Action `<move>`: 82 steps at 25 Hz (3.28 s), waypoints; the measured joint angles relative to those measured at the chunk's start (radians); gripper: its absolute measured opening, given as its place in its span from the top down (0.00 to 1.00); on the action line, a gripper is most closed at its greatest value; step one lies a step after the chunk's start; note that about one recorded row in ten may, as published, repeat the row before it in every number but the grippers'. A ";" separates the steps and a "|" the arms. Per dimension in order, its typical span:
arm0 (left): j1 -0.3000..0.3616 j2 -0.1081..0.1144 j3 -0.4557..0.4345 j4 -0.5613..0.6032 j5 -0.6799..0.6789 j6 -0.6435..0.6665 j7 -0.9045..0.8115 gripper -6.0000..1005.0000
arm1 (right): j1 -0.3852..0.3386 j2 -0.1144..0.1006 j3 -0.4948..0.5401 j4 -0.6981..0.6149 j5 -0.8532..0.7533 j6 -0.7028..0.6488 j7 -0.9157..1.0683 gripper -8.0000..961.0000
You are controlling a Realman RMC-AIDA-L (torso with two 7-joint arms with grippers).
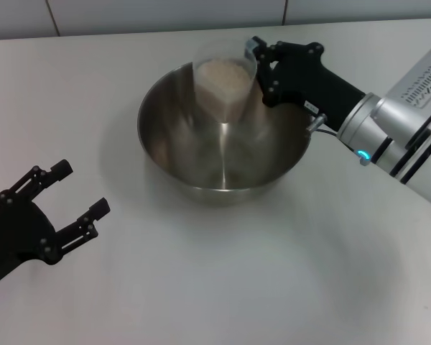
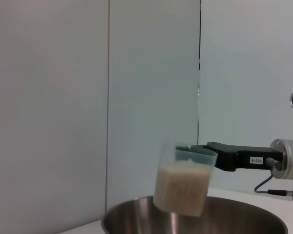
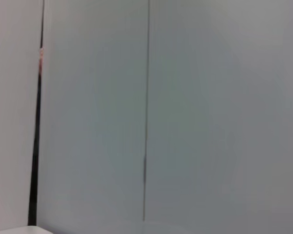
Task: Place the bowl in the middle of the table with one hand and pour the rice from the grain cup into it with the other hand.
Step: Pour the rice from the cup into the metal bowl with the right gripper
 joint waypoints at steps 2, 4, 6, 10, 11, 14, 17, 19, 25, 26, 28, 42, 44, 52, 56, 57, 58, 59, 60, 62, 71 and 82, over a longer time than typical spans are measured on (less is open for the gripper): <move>0.001 0.001 0.000 0.000 0.001 0.000 0.000 0.17 | 0.002 0.001 0.000 0.001 -0.003 0.000 0.000 0.98; 0.002 0.001 0.000 0.000 0.001 0.001 0.000 0.17 | 0.004 0.001 0.000 0.001 -0.003 0.001 0.000 0.98; 0.002 0.002 0.000 0.000 0.001 0.001 0.000 0.17 | 0.005 0.001 0.000 -0.001 -0.008 0.001 0.000 0.98; 0.004 0.002 0.000 0.000 0.001 0.001 0.001 0.17 | 0.004 0.001 -0.001 -0.006 -0.015 -0.006 -0.047 0.98; 0.004 0.002 0.000 0.000 0.001 0.001 0.001 0.17 | 0.003 0.001 -0.001 -0.006 -0.015 -0.010 -0.088 0.98; 0.004 0.001 0.000 0.000 0.001 -0.001 0.001 0.17 | -0.001 0.001 -0.001 -0.010 -0.016 -0.029 -0.252 0.98; 0.004 0.001 0.000 0.000 0.000 -0.005 0.001 0.17 | -0.007 0.001 -0.001 -0.012 -0.017 -0.067 -0.481 0.98; 0.004 0.000 -0.001 0.000 0.000 -0.006 0.001 0.17 | -0.009 0.002 0.000 -0.007 -0.017 -0.079 -0.628 0.98; 0.006 -0.002 -0.007 0.000 0.000 -0.008 0.001 0.17 | -0.016 0.006 0.006 0.061 -0.015 -0.064 -1.147 0.98; 0.006 -0.002 -0.008 0.000 0.000 -0.008 0.001 0.17 | -0.018 0.007 0.007 0.075 -0.014 -0.059 -1.235 0.98; 0.007 -0.003 -0.008 0.001 0.000 -0.008 0.001 0.17 | -0.023 0.007 0.008 0.097 -0.014 -0.057 -1.388 0.98; 0.010 -0.006 -0.008 0.000 -0.001 -0.010 0.001 0.17 | -0.038 0.009 0.000 0.137 -0.061 -0.077 -2.098 0.98; 0.010 -0.006 -0.008 0.000 -0.001 -0.010 0.001 0.17 | -0.036 0.009 0.000 0.137 -0.082 -0.072 -2.184 0.98; 0.010 -0.006 -0.008 0.000 -0.001 -0.010 0.001 0.17 | -0.029 0.009 0.000 0.135 -0.121 -0.069 -2.278 0.98; 0.011 -0.006 -0.008 0.000 -0.001 -0.010 0.001 0.17 | -0.029 0.009 0.000 0.135 -0.122 -0.072 -2.279 0.98; 0.011 -0.006 -0.008 0.000 -0.001 -0.010 0.001 0.17 | -0.030 0.009 0.001 0.136 -0.122 -0.073 -2.280 0.98; 0.011 -0.006 -0.008 0.000 -0.001 -0.010 0.001 0.17 | -0.032 0.009 0.003 0.137 -0.122 -0.073 -2.276 0.98; 0.011 -0.006 -0.007 0.000 -0.001 -0.010 0.001 0.17 | -0.034 0.009 0.005 0.141 -0.121 -0.073 -2.263 0.98; 0.011 -0.006 -0.007 0.000 -0.001 -0.009 0.001 0.17 | -0.036 0.008 0.011 0.149 -0.120 -0.075 -2.235 0.98; 0.012 -0.006 -0.007 0.000 -0.001 -0.008 0.001 0.17 | -0.045 0.007 0.038 0.179 -0.115 -0.082 -2.139 0.98; 0.012 -0.006 -0.004 0.002 -0.001 0.001 0.001 0.17 | -0.089 0.004 0.165 0.231 -0.112 -0.070 -1.283 0.98; 0.013 -0.006 -0.001 0.002 -0.001 0.011 0.001 0.17 | -0.085 0.002 0.183 0.177 -0.110 -0.041 -0.262 0.98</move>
